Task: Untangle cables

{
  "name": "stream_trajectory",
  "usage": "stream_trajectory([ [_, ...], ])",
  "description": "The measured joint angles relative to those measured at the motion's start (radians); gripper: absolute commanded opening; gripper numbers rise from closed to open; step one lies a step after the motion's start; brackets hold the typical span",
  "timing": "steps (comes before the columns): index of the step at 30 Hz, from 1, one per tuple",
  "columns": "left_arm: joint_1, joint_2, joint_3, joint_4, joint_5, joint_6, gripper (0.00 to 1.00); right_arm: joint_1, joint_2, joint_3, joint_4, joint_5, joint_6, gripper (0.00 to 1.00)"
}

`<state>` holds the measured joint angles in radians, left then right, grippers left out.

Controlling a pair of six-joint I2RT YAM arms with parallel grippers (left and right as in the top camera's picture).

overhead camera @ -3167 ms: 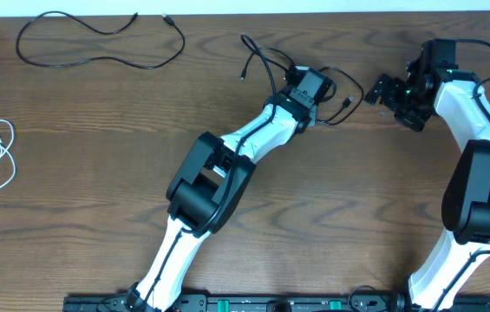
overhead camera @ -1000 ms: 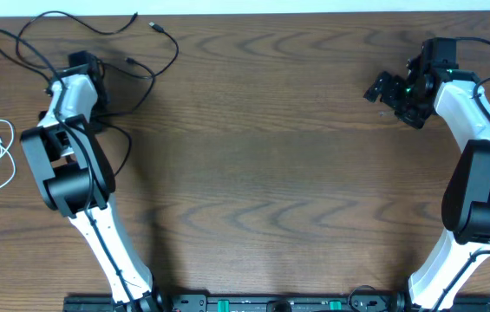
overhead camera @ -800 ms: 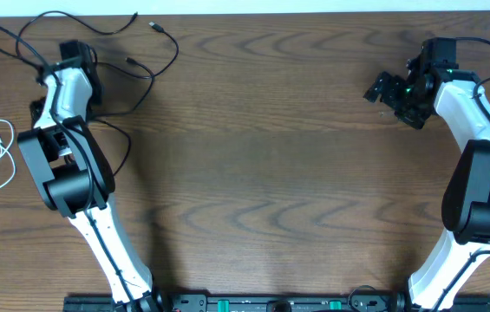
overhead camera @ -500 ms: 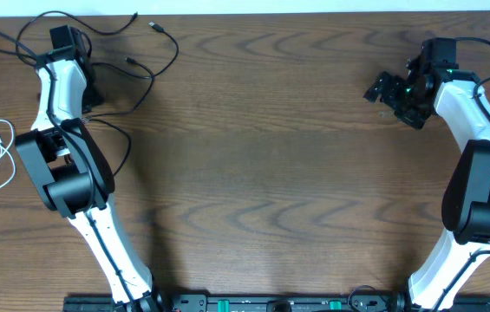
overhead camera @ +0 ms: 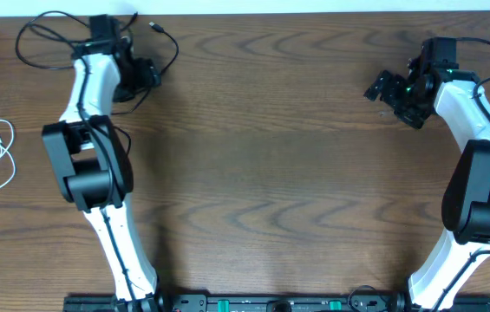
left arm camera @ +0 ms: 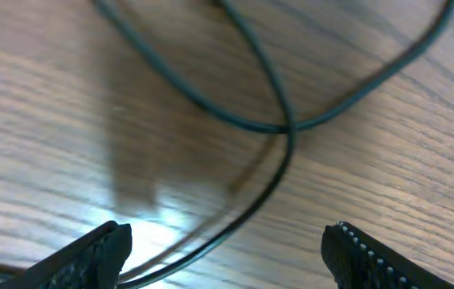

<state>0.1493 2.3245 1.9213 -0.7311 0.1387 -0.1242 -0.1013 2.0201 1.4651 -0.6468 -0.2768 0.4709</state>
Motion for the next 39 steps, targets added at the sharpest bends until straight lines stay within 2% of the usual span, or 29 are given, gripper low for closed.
stream_trajectory([
  [5, -0.029, 0.000, -0.017, 0.032, -0.048, 0.048, 0.81, 0.000, 0.000, 0.000, -0.001, -0.008, 0.000, 0.99],
  [10, -0.031, 0.000, -0.043, 0.067, -0.075, 0.152, 0.79, 0.000, 0.000, 0.000, -0.014, -0.013, 0.000, 0.99],
  [13, -0.030, 0.000, -0.070, 0.074, -0.082, 0.196, 0.53, 0.000, 0.000, 0.000, -0.015, -0.015, 0.000, 0.99],
  [18, -0.030, 0.000, -0.088, 0.075, -0.086, 0.232, 0.49, 0.000, 0.000, 0.000, -0.015, -0.019, 0.000, 0.99],
  [19, -0.030, 0.000, -0.088, 0.073, -0.086, 0.233, 0.38, 0.000, 0.000, 0.000, -0.015, -0.020, 0.000, 0.99],
  [21, -0.030, 0.000, -0.088, 0.058, -0.086, 0.233, 0.08, 0.000, 0.000, 0.000, -0.016, -0.022, 0.000, 0.99],
  [29, -0.030, 0.000, -0.089, 0.005, -0.086, 0.266, 0.07, 0.000, 0.000, 0.000, -0.019, -0.023, 0.000, 0.99],
  [39, -0.030, -0.058, -0.093, -0.003, 0.016, 0.442, 0.07, 0.000, 0.000, 0.000, -0.017, -0.023, 0.000, 0.99],
])
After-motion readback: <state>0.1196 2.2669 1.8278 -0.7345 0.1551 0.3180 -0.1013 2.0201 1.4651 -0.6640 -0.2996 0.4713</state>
